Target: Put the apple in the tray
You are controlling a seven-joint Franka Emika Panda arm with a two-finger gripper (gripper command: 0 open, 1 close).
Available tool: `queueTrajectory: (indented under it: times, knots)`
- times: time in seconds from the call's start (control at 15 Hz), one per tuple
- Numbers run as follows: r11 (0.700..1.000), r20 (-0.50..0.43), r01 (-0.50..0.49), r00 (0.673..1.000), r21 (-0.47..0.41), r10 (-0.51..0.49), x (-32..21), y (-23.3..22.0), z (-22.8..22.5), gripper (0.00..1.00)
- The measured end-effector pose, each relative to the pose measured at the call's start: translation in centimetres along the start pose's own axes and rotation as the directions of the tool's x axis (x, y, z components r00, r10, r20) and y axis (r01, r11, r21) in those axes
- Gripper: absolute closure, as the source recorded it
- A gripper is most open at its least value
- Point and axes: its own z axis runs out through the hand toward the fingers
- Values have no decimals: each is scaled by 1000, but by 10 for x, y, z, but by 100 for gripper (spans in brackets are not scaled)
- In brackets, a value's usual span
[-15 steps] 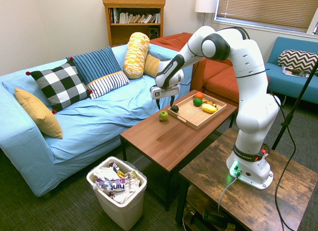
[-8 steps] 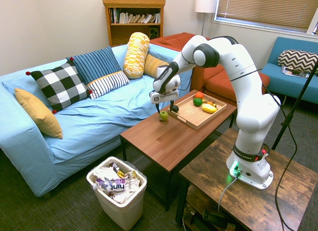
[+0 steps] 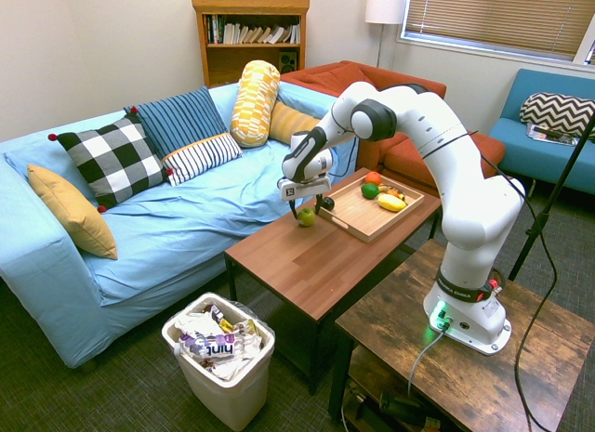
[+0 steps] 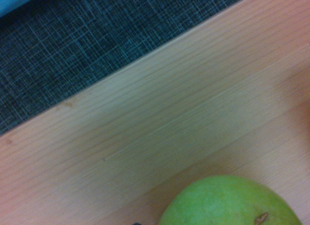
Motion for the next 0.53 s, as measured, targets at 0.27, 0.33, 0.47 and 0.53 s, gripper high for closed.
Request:
queueTrajectory:
  times: [0.27,0.33,0.47,0.53]
  knots:
    - [1000,13,-6,1000,-1,6,-1,0,1,100]
    - [1000,17,-6,1000,-4,6,-1,0,2,100]
    - [1000,28,-10,1000,-1,10,0,1,4,100]
    - [1000,35,-13,999,1,13,1,1,3,100]
